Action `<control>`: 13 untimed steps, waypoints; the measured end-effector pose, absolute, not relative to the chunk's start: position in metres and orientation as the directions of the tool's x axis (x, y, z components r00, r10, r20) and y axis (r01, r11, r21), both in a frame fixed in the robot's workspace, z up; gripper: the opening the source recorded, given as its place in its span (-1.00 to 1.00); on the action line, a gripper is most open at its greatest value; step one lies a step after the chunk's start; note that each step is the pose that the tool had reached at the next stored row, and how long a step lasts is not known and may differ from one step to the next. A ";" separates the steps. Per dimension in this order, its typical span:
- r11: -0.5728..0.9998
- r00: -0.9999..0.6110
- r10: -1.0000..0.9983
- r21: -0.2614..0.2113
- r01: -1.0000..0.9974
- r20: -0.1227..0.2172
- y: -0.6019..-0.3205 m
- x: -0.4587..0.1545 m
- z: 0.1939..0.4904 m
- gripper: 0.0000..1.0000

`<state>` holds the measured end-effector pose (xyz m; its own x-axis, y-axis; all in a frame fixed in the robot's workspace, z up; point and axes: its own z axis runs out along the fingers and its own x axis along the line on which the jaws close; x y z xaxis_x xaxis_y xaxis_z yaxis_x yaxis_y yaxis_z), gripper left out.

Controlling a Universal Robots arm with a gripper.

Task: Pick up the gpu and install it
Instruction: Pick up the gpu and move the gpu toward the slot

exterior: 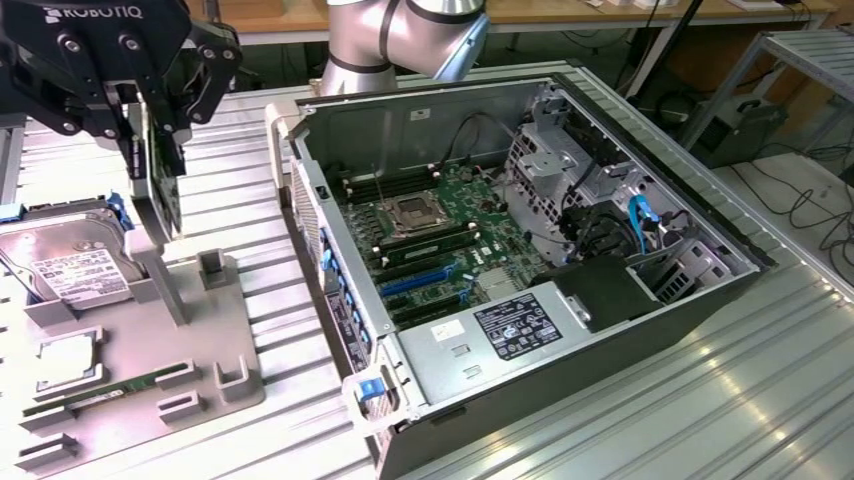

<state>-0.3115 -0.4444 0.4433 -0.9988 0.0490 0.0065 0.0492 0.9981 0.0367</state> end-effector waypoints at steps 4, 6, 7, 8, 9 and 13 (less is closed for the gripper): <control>0.998 -0.999 0.049 0.037 0.049 0.006 -0.444 -0.312 0.446 -0.44; 0.998 -0.999 0.049 0.037 0.049 0.006 -0.444 -0.312 0.448 -0.44; 0.998 -0.999 0.049 0.037 0.049 0.006 -0.444 -0.312 0.449 -0.44; 0.998 -0.999 0.049 0.037 0.049 0.006 -0.444 -0.312 0.450 -0.44; 0.998 -0.999 0.049 0.037 0.049 0.007 -0.444 -0.312 0.450 -0.44; 0.998 -0.999 0.049 0.037 0.049 0.007 -0.444 -0.312 0.453 -0.44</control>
